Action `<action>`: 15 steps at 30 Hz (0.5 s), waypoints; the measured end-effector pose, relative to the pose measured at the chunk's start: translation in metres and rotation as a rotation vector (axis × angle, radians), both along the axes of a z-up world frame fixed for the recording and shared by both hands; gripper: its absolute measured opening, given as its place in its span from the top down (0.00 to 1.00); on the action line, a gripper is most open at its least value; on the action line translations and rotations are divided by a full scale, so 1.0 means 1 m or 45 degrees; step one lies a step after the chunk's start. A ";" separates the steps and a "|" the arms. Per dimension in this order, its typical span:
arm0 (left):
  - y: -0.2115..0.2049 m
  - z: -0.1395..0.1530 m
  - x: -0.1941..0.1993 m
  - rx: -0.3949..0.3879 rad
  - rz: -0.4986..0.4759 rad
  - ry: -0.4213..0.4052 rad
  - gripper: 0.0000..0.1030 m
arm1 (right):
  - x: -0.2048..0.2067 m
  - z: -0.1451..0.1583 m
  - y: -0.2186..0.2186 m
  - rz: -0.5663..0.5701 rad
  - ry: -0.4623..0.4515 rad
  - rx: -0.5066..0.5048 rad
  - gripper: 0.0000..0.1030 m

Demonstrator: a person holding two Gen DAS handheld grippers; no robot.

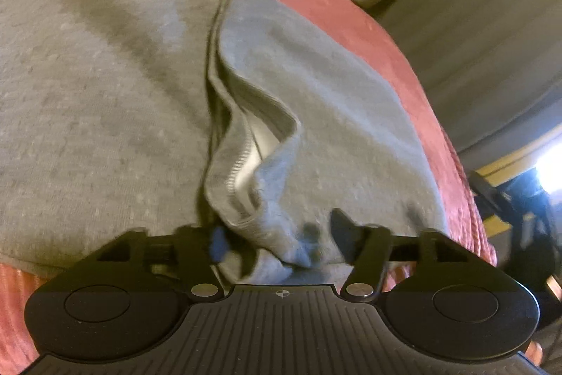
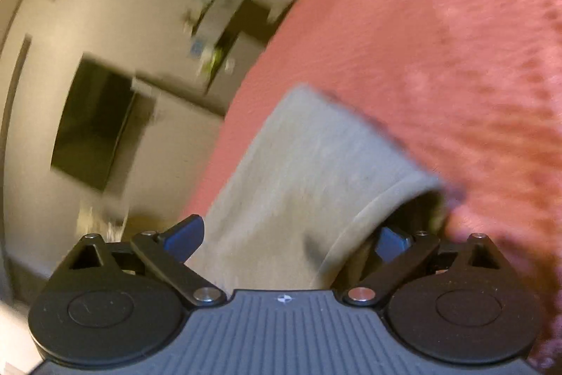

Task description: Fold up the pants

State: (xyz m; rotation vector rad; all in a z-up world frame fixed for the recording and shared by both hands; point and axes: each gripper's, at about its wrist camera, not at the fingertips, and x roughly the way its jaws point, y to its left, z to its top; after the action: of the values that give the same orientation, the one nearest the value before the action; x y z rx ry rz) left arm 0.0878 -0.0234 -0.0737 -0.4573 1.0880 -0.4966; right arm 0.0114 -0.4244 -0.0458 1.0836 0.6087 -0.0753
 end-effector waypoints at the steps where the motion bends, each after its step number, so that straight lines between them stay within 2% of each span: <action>1: -0.003 0.000 0.000 0.026 -0.013 -0.007 0.35 | 0.004 -0.007 -0.004 -0.010 0.030 0.021 0.04; 3: -0.007 0.002 -0.003 0.099 -0.024 -0.039 0.52 | -0.003 -0.014 -0.023 -0.173 0.076 -0.004 0.11; 4: -0.007 0.003 -0.004 0.138 -0.016 -0.058 0.65 | -0.008 -0.018 -0.035 -0.235 0.068 0.053 0.18; 5: -0.006 0.004 -0.004 0.163 -0.007 -0.070 0.73 | -0.012 -0.024 -0.043 -0.269 0.066 0.154 0.19; 6: -0.004 0.005 -0.004 0.163 0.012 -0.073 0.75 | -0.017 -0.028 -0.046 -0.300 0.051 0.233 0.19; 7: 0.000 0.008 -0.005 0.161 0.043 -0.082 0.79 | -0.018 -0.028 -0.045 -0.300 0.051 0.244 0.19; 10: 0.008 0.028 -0.017 0.214 0.142 -0.221 0.78 | -0.018 -0.007 -0.030 -0.208 0.041 0.065 0.07; 12: 0.012 0.046 -0.027 0.282 0.227 -0.345 0.78 | -0.018 0.003 -0.024 -0.160 0.002 0.020 0.05; 14: 0.013 0.059 -0.030 0.316 0.291 -0.410 0.66 | -0.021 0.009 -0.026 -0.118 -0.037 0.022 0.04; 15: 0.013 0.064 -0.029 0.287 0.289 -0.426 0.60 | -0.019 0.011 -0.027 -0.097 -0.062 0.030 0.04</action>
State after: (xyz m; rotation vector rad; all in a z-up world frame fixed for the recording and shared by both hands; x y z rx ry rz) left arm 0.0588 -0.0102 -0.0100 -0.2819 0.7469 -0.2347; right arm -0.0081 -0.4516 -0.0346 1.1282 0.5258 -0.1075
